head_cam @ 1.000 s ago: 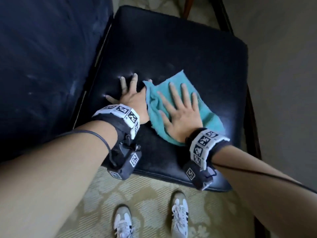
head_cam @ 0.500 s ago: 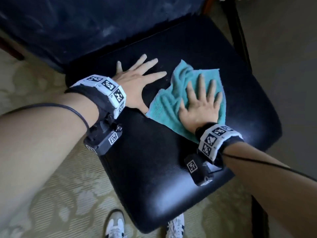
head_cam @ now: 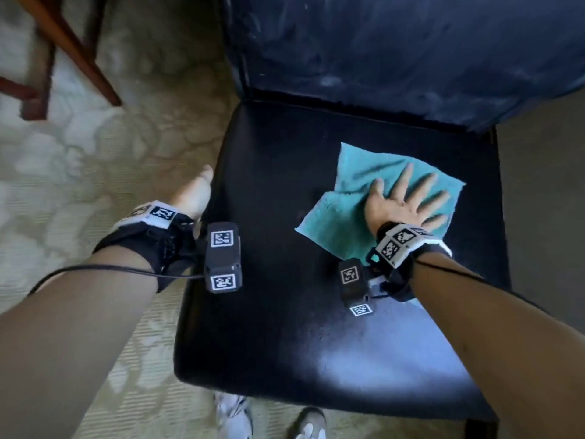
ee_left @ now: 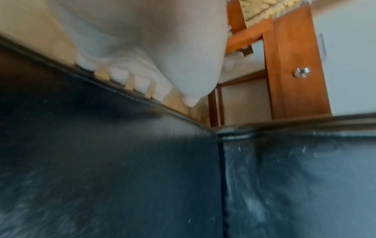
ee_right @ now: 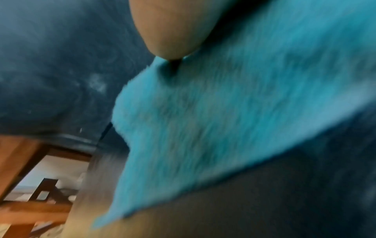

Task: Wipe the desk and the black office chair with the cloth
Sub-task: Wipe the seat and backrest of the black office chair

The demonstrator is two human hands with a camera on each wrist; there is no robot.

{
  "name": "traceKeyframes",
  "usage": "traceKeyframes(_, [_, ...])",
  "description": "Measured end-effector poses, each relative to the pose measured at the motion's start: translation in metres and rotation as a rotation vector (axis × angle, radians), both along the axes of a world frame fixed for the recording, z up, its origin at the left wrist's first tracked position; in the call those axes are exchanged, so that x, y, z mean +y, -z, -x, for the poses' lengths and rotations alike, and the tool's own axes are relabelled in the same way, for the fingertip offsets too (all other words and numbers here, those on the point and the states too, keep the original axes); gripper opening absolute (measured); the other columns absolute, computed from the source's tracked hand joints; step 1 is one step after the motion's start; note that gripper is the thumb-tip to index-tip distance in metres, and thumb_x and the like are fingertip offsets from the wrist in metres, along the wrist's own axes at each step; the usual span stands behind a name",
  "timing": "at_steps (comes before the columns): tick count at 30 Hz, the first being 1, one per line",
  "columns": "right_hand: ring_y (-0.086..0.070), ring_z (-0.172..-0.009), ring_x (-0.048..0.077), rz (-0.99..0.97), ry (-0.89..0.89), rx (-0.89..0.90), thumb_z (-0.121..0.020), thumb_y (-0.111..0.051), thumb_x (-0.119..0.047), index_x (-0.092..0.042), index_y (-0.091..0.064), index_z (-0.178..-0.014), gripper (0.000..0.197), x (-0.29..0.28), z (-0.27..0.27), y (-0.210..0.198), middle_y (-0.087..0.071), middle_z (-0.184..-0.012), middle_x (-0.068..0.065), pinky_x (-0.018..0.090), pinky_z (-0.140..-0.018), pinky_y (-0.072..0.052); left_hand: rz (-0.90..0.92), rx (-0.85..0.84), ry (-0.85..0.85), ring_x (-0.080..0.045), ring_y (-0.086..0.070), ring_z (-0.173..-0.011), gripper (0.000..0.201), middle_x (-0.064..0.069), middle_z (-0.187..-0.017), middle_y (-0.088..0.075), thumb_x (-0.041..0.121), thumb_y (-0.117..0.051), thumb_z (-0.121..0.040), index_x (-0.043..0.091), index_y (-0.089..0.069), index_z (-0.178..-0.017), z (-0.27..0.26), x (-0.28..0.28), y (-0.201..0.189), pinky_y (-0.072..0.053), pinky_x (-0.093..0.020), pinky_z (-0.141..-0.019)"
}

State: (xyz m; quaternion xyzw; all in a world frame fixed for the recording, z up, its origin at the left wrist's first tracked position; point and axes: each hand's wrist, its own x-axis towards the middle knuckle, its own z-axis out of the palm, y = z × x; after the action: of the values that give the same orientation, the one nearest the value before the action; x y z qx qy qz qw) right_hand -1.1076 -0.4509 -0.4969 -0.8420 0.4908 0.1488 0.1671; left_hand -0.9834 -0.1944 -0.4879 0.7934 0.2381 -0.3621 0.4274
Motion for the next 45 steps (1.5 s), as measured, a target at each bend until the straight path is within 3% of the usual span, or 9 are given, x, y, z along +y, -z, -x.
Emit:
traceKeyframes(3, [0.02, -0.145, 0.032, 0.055, -0.283, -0.061, -0.095, -0.015, -0.056, -0.036, 0.006, -0.152, 0.064, 0.07, -0.036, 0.007, 0.018, -0.16, 0.0, 0.056, -0.115, 0.012, -0.094, -0.036, 0.093, -0.029, -0.035, -0.138, 0.07, -0.013, -0.151, -0.036, 0.057, -0.027, -0.099, 0.006, -0.036, -0.145, -0.008, -0.018, -0.001, -0.024, -0.035, -0.111])
traceKeyframes(9, [0.023, -0.145, 0.021, -0.032, -0.836, -0.13, -0.093, -0.017, -0.066, -0.048, 0.006, -0.149, 0.063, 0.124, -0.081, 0.008, 0.019, -0.159, -0.01, 0.05, -0.116, 0.012, 0.068, 0.07, 0.056, -0.028, -0.058, -0.109, 0.071, -0.008, -0.12, -0.06, 0.069, -0.028, -0.092, 0.013, -0.058, -0.123, -0.044, -0.004, 0.004, -0.043, -0.035, -0.098])
traceKeyframes(17, [0.012, -0.147, 0.028, 0.065, 0.115, -0.093, -0.094, -0.016, -0.058, -0.039, -0.001, -0.152, 0.063, 0.001, -0.115, 0.005, 0.006, -0.162, -0.003, 0.054, -0.116, 0.008, 0.117, 0.127, 0.093, -0.017, -0.046, -0.121, 0.075, -0.008, -0.13, -0.055, 0.067, -0.022, -0.095, 0.008, -0.05, -0.132, -0.066, -0.021, -0.003, -0.034, -0.027, -0.1])
traceKeyframes(19, [0.014, -0.146, 0.03, 0.053, -0.024, -0.127, -0.095, -0.017, -0.051, -0.037, 0.001, -0.152, 0.061, 0.048, -0.146, 0.009, 0.008, -0.161, -0.004, 0.055, -0.114, 0.013, 0.09, 0.152, 0.117, -0.018, -0.045, -0.127, 0.084, -0.005, -0.137, -0.05, 0.075, -0.023, -0.088, 0.011, -0.046, -0.137, -0.07, -0.021, 0.004, -0.032, -0.037, -0.112])
traceKeyframes(23, [0.018, -0.146, 0.025, 0.011, -0.496, -0.146, -0.097, -0.012, -0.052, -0.039, 0.008, -0.151, 0.059, 0.073, -0.164, 0.013, 0.013, -0.161, -0.007, 0.05, -0.115, 0.017, 0.023, 0.148, 0.076, -0.023, -0.054, -0.08, 0.069, -0.012, -0.092, -0.055, 0.065, -0.023, -0.095, 0.006, -0.057, -0.107, -0.081, -0.028, -0.001, -0.041, -0.029, -0.066])
traceKeyframes(26, [0.012, -0.147, 0.015, 0.025, -0.691, -0.177, -0.096, -0.014, -0.058, -0.044, 0.003, -0.151, 0.059, 0.032, -0.14, 0.012, 0.008, -0.161, -0.01, 0.043, -0.118, 0.011, -0.008, 0.038, 0.05, -0.029, -0.06, -0.102, 0.067, -0.023, -0.114, -0.058, 0.054, -0.024, -0.101, 0.002, -0.043, -0.138, -0.101, -0.055, -0.017, -0.046, -0.031, -0.081])
traceKeyframes(29, [0.006, -0.148, 0.014, 0.067, -0.559, -0.158, -0.095, -0.018, -0.062, -0.046, -0.001, -0.15, 0.06, -0.029, -0.101, 0.012, -0.002, -0.161, -0.01, 0.04, -0.119, 0.008, 0.008, -0.096, 0.085, -0.033, -0.04, -0.135, 0.059, -0.016, -0.149, -0.038, 0.045, -0.023, -0.104, 0.005, -0.036, -0.145, -0.118, -0.095, -0.033, -0.03, -0.04, -0.11])
traceKeyframes(40, [0.007, -0.148, 0.022, 0.172, 0.185, -0.052, -0.094, -0.017, -0.055, -0.033, -0.01, -0.153, 0.064, -0.091, -0.034, 0.01, -0.001, -0.162, -0.005, 0.051, -0.117, 0.005, -0.159, -0.157, 0.256, -0.027, -0.022, -0.144, 0.068, -0.01, -0.157, -0.026, 0.055, -0.018, -0.1, 0.009, -0.03, -0.149, -0.112, -0.155, -0.014, -0.011, -0.037, -0.119])
traceKeyframes(45, [0.017, -0.146, 0.024, 0.063, -0.294, -0.144, -0.098, -0.016, -0.046, -0.035, 0.004, -0.152, 0.058, 0.021, -0.114, 0.011, 0.012, -0.16, -0.007, 0.052, -0.116, 0.012, -0.127, -0.108, 0.231, -0.031, -0.03, -0.141, 0.069, -0.013, -0.154, -0.031, 0.057, -0.018, -0.1, 0.01, -0.035, -0.147, -0.116, -0.146, -0.015, -0.019, -0.037, -0.117])
